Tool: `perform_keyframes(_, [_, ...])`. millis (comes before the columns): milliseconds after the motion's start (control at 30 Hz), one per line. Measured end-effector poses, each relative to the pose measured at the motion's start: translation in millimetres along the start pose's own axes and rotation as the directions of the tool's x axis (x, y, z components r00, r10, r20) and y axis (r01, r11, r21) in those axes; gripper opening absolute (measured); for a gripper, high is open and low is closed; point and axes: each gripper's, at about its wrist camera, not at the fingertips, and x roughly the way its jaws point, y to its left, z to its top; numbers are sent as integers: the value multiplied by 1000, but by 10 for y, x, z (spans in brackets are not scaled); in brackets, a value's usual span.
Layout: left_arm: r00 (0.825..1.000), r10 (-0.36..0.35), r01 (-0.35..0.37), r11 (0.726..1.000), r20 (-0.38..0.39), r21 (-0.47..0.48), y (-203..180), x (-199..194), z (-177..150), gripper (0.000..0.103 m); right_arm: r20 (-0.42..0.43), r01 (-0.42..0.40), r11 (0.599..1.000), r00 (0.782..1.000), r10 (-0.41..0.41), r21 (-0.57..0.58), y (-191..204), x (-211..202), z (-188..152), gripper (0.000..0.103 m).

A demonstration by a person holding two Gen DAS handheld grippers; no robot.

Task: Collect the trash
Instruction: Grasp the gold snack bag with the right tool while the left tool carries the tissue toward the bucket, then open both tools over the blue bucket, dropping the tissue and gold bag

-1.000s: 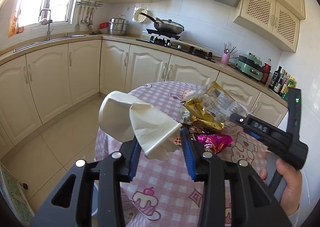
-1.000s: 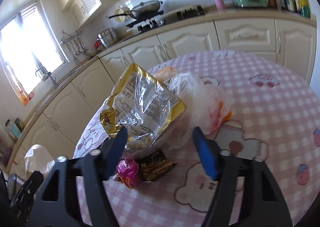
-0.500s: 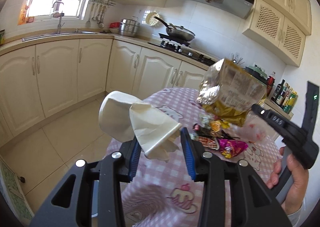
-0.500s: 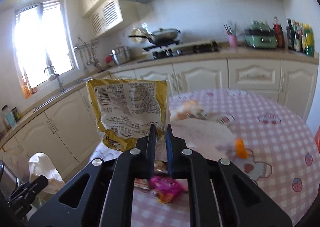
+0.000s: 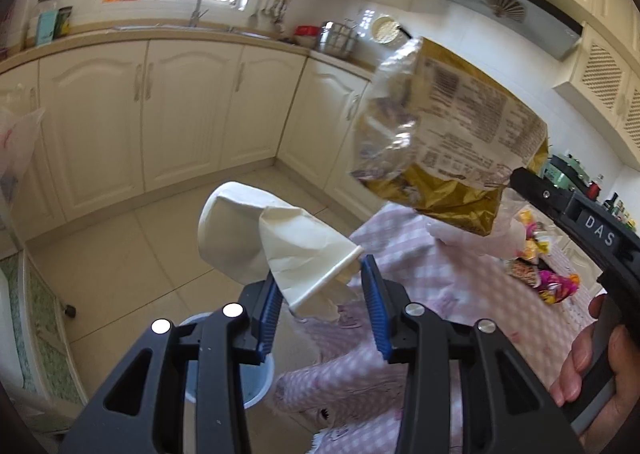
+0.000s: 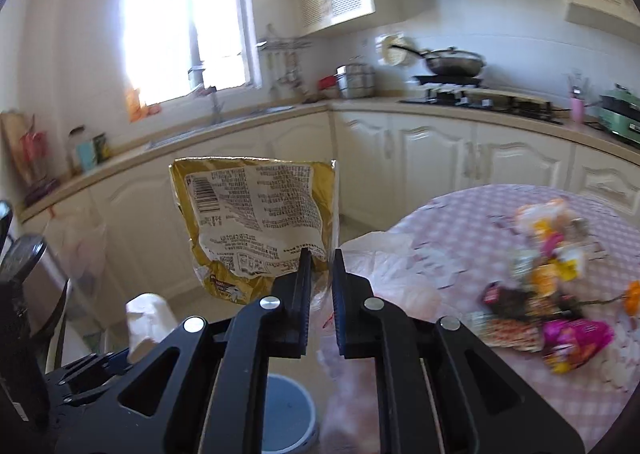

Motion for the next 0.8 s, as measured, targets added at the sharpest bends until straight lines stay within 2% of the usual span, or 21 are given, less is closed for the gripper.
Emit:
perform_keyframes(200, [994, 73, -78, 995, -77, -63, 546, 250, -219, 38, -135, -109, 992, 986, 100, -62, 491, 476, -310, 9])
perform_keyframes(367, [976, 119, -141, 984, -184, -109, 971, 645, -460, 38, -302, -139, 986, 947, 106, -90, 730, 1043, -848, 9])
perform_keyframes(433, [966, 128, -158, 980, -225, -119, 1075, 821, -546, 38, -389, -144, 986, 915, 102, -80, 739, 1336, -1123, 8])
perform_keyframes(567, [941, 133, -184, 973, -312, -138, 1330, 1229, -778, 38, -505, -133, 988, 860, 74, -82, 751, 1766, -1574, 8])
perform_keyframes(733, [903, 135, -211, 966, -408, -148, 1614, 1707, -1048, 38, -618, -127, 992, 782, 82, -29, 721, 2224, -1978, 8])
perform_keyframes(800, [889, 124, -215, 963, -441, -164, 1712, 1862, -1136, 38, -644, -123, 992, 760, 87, -11, 695, 2342, -2065, 8])
